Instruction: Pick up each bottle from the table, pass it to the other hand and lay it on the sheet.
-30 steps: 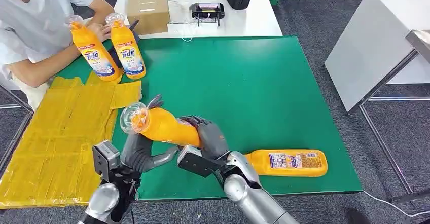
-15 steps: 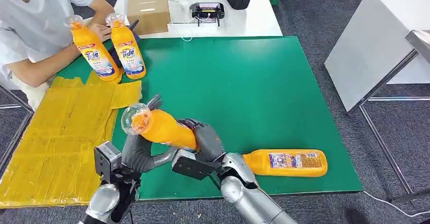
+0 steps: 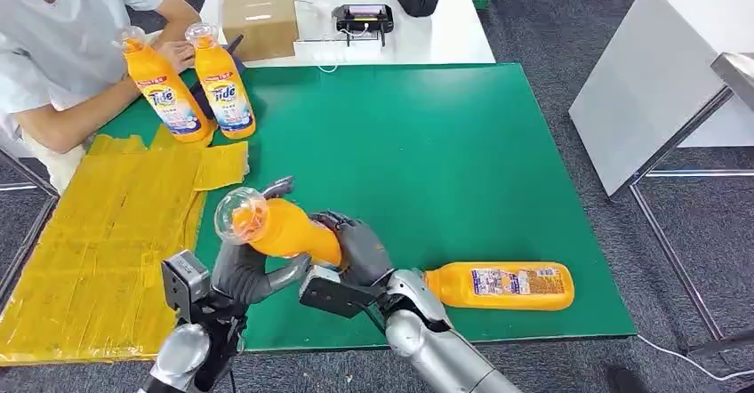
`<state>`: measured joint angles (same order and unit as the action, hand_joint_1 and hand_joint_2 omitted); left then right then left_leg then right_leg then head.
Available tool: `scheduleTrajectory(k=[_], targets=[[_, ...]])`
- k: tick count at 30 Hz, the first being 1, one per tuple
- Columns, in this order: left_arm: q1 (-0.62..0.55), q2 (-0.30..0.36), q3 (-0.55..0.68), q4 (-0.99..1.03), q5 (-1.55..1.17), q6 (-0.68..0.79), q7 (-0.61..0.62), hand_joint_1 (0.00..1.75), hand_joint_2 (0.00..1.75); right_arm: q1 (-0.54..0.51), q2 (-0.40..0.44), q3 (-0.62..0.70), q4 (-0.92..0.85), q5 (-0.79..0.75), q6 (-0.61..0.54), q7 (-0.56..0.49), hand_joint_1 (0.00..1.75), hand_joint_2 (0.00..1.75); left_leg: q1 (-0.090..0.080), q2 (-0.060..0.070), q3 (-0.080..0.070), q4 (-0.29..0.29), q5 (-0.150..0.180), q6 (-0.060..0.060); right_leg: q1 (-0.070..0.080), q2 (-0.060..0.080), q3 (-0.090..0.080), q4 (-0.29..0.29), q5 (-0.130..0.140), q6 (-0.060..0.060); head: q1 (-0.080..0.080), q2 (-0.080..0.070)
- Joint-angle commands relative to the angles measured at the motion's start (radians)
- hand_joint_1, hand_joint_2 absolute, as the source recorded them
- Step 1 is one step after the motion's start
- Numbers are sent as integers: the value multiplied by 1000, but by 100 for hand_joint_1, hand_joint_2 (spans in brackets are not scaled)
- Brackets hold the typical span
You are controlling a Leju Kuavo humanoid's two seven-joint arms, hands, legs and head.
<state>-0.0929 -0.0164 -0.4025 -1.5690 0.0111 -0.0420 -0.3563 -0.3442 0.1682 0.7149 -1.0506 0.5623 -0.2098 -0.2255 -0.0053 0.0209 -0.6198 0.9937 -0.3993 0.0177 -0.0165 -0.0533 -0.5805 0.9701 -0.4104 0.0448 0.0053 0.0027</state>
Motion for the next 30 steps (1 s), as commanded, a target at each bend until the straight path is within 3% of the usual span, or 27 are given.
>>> scheduleTrajectory(k=[1, 11, 12, 13, 16, 21, 22, 24, 28, 30], targets=[[-42, -6, -39, 60, 22, -19, 5, 175, 175, -38, -12, 49, 77, -1, 5, 2, 175, 175, 2, -2, 3, 0, -1, -1, 1, 2, 4, -1, -1, -1, 0, 0], [-52, -1, -39, 54, 29, -24, 9, 175, 175, -29, -21, 18, 44, -14, -38, -17, 175, 175, 1, -2, 2, 0, -1, -1, 0, 1, 2, -1, -1, -1, 0, 0], [-54, 0, -39, 53, 30, -24, 10, 175, 175, -25, -23, 11, 31, -18, -48, -27, 129, 175, 2, -3, 3, 0, -2, -1, 1, 3, 4, -1, -2, -2, 0, 0], [-61, 5, -40, 51, 24, -20, 5, 175, 175, -13, -26, -12, -1, -34, -75, -45, 0, 175, 1, -2, 2, 0, -1, -1, 1, 1, 2, 0, -1, -1, 0, 0], [-84, 25, -15, 21, -38, 51, -18, 175, 175, 21, -48, -75, -125, -70, -130, -69, 0, 175, 1, -3, 0, 0, 0, -1, 0, 0, 1, 0, -1, -1, 0, 0], [-201, 44, 25, 37, -511, 405, 66, 175, 175, 156, -98, -204, -456, -56, -250, -107, 0, 175, 1, -6, -1, 1, 0, -1, 1, -2, 0, 1, -1, -1, 0, 0], [-210, 43, 27, 42, -512, 405, 67, 175, 175, 165, -103, -207, -476, -54, -249, -106, 0, 175, 2, -10, -1, 3, -1, -1, 1, -5, 1, 2, -3, -2, 0, 0], [-210, 43, 27, 42, -512, 405, 67, 175, 175, 165, -103, -207, -476, -54, -249, -106, 0, 175, 1, -5, -1, 1, 0, -1, 0, -2, 0, 0, -1, -1, 0, 0], [-299, 49, 29, 145, -928, 559, 224, 175, 175, 204, -120, -244, -555, -61, -282, -132, 0, 175, 1, -6, 0, 1, 0, -1, 0, -2, 2, 0, -1, -1, 0, 0], [-381, 74, 33, 259, -1265, 537, 396, 175, 175, 221, -125, -282, -588, -63, -288, -133, 0, 175, 1, -5, 0, 0, 0, -1, 0, -2, 1, 0, -1, -1, 0, 0]])
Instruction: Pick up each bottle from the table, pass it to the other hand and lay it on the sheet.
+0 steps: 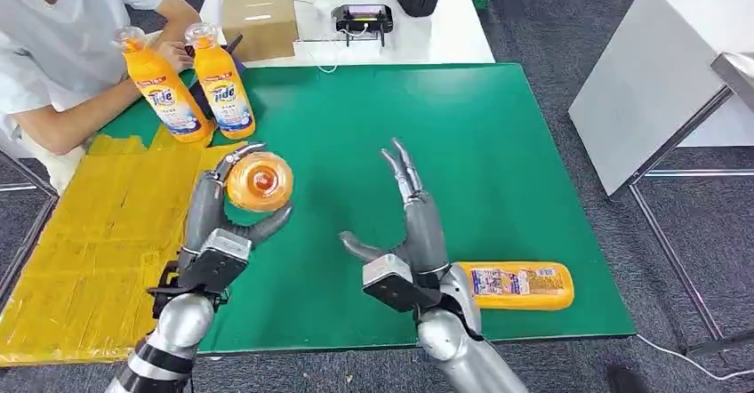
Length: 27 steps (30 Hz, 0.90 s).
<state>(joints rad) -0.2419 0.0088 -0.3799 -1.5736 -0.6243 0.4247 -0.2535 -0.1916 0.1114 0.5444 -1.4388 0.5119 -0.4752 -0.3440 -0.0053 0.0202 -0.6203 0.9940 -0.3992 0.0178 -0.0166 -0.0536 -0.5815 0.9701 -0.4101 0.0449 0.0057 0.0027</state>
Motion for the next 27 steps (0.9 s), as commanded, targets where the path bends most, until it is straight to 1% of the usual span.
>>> scheduleTrajectory(k=[1, 2, 3, 4, 5, 6, 9, 10, 11, 12, 13, 14, 16, 17, 18, 20, 21, 22, 23, 25, 27], targets=[[-265, 50, 11, 309, -677, 44, 320, 175, 175, 71, -71, -123, -213, -13, -16, -19, 0, 175, 2, -8, 2, 1, -1, -2, 2, -2, 5, 0, -3, -2, 0, 0], [-307, 62, 8, 382, -740, -1, 358, 175, 175, 76, -69, -133, -229, -12, -7, -24, 0, 175, 1, -8, 1, 1, 0, -1, 1, -4, 3, 0, -2, -2, -1, 0], [-341, 72, 5, 446, -797, -52, 401, 175, 175, 72, -68, -132, -235, -1, 13, -17, 0, 175, 2, -8, 2, 1, -1, -2, 1, -2, 5, 0, -2, -2, 0, 0], [-369, 77, -2, 504, -828, -92, 414, 175, 175, 72, -68, -133, -239, 20, 21, -7, 0, 175, 1, -6, 1, 0, 0, -1, 0, -2, 3, 0, -1, -1, 0, 0], [-419, 86, -11, 617, -849, -156, 433, 175, 175, 72, -56, -133, -248, 41, 28, 4, 0, 175, 1, -4, 1, 0, 0, -1, 0, 0, 3, 0, -1, -1, 0, 0], [-441, 87, -13, 675, -853, -181, 433, 175, 175, 71, -53, -129, -250, 45, 34, 7, 0, 175, 2, -5, 3, 1, 0, -2, 1, 1, 5, 1, -1, -3, -1, 0], [-442, 89, -13, 680, -852, -176, 430, 175, 175, 71, -52, -127, -250, 46, 34, 8, 0, 175, 2, -2, 3, 0, 1, -2, 1, 1, 4, 0, 1, -4, 0, 0], [-453, 86, -16, 719, -857, -221, 443, 175, 175, 68, -55, -120, -242, 52, 41, 12, 0, 175, 2, -2, 4, 0, 1, -3, 2, 3, 5, 0, 1, -5, 0, 0], [-469, 93, -22, 759, -858, -261, 447, 175, 175, 65, -55, -118, -236, 62, 45, 20, 0, 175, 1, 2, 2, 0, 1, -2, 1, 4, 2, 0, 2, -4, -1, 0], [-491, 97, -33, 826, -868, -307, 462, 175, 175, 60, -52, -116, -228, 65, 51, 25, 0, 175, 3, 2, 3, 1, 0, -3, 2, 5, 4, 0, 1, -5, 0, 0], [-503, 98, -35, 868, -869, -326, 466, 175, 175, 56, -51, -115, -221, 65, 54, 26, 0, 175, 2, 2, 2, 0, 1, -2, 2, 2, 2, 0, 2, -4, 0, 0], [-532, 95, -44, 981, -875, -354, 470, 175, 175, 41, -49, -107, -191, 67, 70, 30, 0, 175, 2, 1, 3, 0, 1, -2, 2, 2, 3, 0, 1, -4, 0, 0], [-541, 91, -48, 1035, -874, -310, 471, 175, 175, 32, -43, -108, -173, 67, 67, 29, 0, 175, 2, 3, 5, 0, 1, -3, 2, 6, 5, -1, 1, -5, 0, 0], [-548, 85, -51, 1067, -878, -324, 474, 175, 175, 27, -47, -103, -160, 69, 78, 31, 0, 175, 3, 4, 5, 1, 0, -3, 2, 8, 5, 0, 1, -5, -1, 0], [-551, 80, -48, 1107, -882, -361, 494, 175, 175, 18, -48, -99, -138, 77, 93, 43, 0, 175, 2, 3, 3, 0, 1, -2, 2, 4, 3, 0, 2, -4, 1, 0], [-542, 83, -31, 1153, -867, -392, 512, 175, 175, 0, -51, -86, -92, 89, 119, 53, 0, 175, 3, 3, 4, 0, 1, -3, 2, 7, 5, -1, 1, -5, -1, 0], [-538, 87, -24, 1168, -864, -396, 525, 175, 175, -5, -49, -83, -75, 93, 121, 53, 0, 175, 2, 6, 3, -1, 1, -2, 2, 7, 3, -1, 2, -4, 0, 0], [-533, 91, -19, 1179, -861, -398, 531, 175, 175, -9, -48, -80, -63, 98, 124, 55, 0, 175, 2, 5, 6, -1, 0, -3, 2, 9, 5, -1, 2, -5, 0, 0], [-531, 95, -19, 1181, -861, -393, 530, 175, 175, -10, -47, -81, -58, 98, 124, 55, 0, 175, 1, 6, 3, -1, 1, -2, 1, 7, 3, -1, 2, -4, 0, 0], [-531, 95, -19, 1181, -861, -393, 530, 175, 175, -10, -47, -81, -58, 98, 124, 55, 0, 175, 3, 6, 5, -1, 0, -3, 2, 10, 5, -1, 2, -5, 0, 0], [-535, 92, -19, 1181, -861, -396, 530, 175, 175, -11, -47, -81, -60, 98, 124, 55, 0, 175, 2, 4, 0, 0, 2, -2, 2, 4, 0, 0, 2, -4, 0, 0]])
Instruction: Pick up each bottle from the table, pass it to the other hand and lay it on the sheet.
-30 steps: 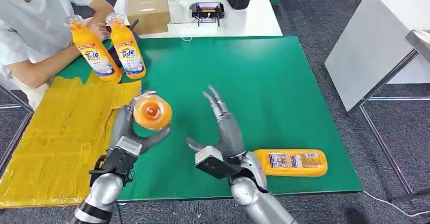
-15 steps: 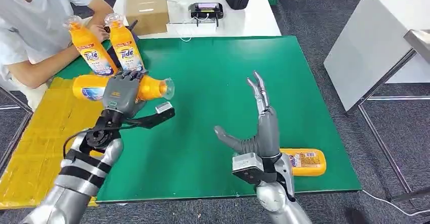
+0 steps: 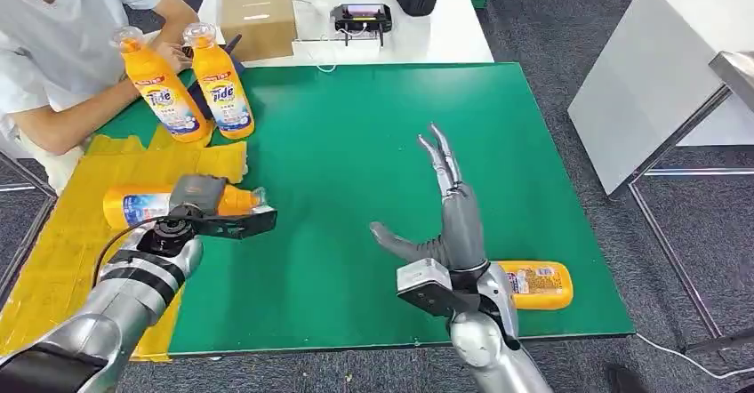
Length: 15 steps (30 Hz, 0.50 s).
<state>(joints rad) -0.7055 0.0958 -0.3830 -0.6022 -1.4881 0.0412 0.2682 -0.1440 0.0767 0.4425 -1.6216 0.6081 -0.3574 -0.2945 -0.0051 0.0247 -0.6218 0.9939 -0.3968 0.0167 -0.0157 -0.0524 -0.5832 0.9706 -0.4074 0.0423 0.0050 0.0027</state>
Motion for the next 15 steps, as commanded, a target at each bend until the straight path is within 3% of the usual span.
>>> scheduleTrajectory(k=[1, 5, 6, 7, 15], targets=[[-72, 5, -16, 210, 3, -12, 9, 175, 175, -58, -12, 21, 123, 1, 6, 5, 0, 175, 3, -1, 3, 1, -2, -2, 2, 4, 4, -1, -2, -2, 0, 0], [-48, 19, 20, 226, 30, -30, 14, 175, 175, -61, -18, 18, 153, 15, 19, 25, 0, 175, 2, 0, 6, 0, -2, -2, 1, 7, 7, -1, -1, -2, 0, 0], [-43, 19, 23, 227, 29, -14, 20, 9, 175, -62, -18, 17, 159, 16, 19, 26, 0, 175, 1, -1, 3, -1, -1, -1, 0, 5, 4, -1, 0, -1, 1, 0], [-42, 20, 25, 232, 28, -9, 26, 0, 175, -63, -19, 16, 165, 18, 21, 27, 0, 175, 2, 0, 6, -1, -2, -2, 1, 8, 6, -1, 0, -2, 0, 0], [-45, 23, 26, 226, 23, 5, 21, 0, 175, -62, -26, 19, 176, 36, 33, 42, 0, 175, 1, -2, 6, -1, -1, -1, 1, 4, 7, -1, 0, -1, 0, 0]])
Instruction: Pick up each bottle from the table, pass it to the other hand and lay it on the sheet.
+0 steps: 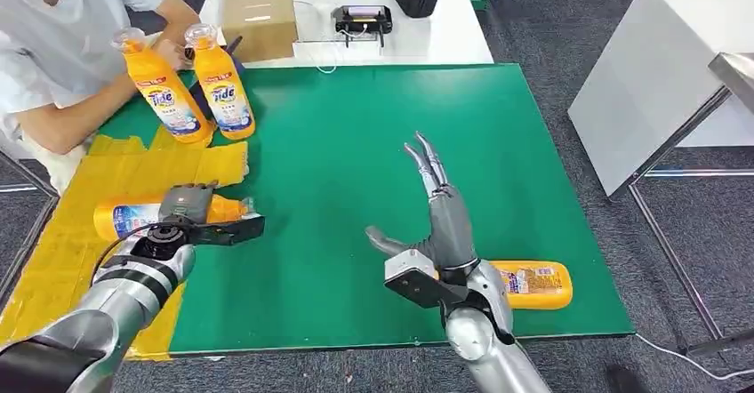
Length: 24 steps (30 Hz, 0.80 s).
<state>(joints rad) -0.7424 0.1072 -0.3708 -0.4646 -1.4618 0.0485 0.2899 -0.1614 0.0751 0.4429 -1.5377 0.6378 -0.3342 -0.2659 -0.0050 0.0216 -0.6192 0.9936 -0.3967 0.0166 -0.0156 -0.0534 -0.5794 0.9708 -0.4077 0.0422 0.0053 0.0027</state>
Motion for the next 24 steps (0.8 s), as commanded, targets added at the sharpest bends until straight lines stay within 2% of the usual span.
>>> scheduleTrajectory(k=[1, 6, 12, 18, 22, 24], targets=[[-9, 11, 14, 88, -4, -2, -1, 0, 175, -44, -24, 19, 92, 6, 9, 13, 0, 175, 2, 2, 4, -1, -2, -2, 1, 7, 3, -1, 0, -2, 0, 0], [-3, 7, 22, 74, 0, 18, -2, 0, 175, -46, -28, 20, 98, 27, 21, 37, 0, 175, 1, 1, 3, 0, -1, -1, 1, 6, 3, -1, 0, -1, 0, 0], [56, -15, 46, -62, 6, 179, -3, 0, 175, -28, -62, 43, 130, 220, 32, 151, 0, 175, 1, -1, 4, -1, -1, -1, 0, 4, 4, -2, -1, -1, 0, 0], [221, -17, 62, -354, -83, 401, 14, 0, 175, 20, -83, 68, 132, 292, 74, 197, 0, 175, 1, -2, 3, -1, -2, -1, 0, 3, 4, -2, -2, -1, 0, 0], [352, -20, 129, -560, -109, 646, -22, 0, 175, 52, -111, 50, 138, 310, 70, 217, 0, 175, 1, -1, 2, -1, -1, -1, 0, 3, 2, -2, -1, -1, 0, 0], [431, -13, 148, -768, -109, 650, -30, 0, 175, 70, -128, 44, 134, 317, 69, 216, 0, 175, 0, 0, 0, 0, -2, -1, 0, 3, 0, -2, -1, -1, 0, 0]])
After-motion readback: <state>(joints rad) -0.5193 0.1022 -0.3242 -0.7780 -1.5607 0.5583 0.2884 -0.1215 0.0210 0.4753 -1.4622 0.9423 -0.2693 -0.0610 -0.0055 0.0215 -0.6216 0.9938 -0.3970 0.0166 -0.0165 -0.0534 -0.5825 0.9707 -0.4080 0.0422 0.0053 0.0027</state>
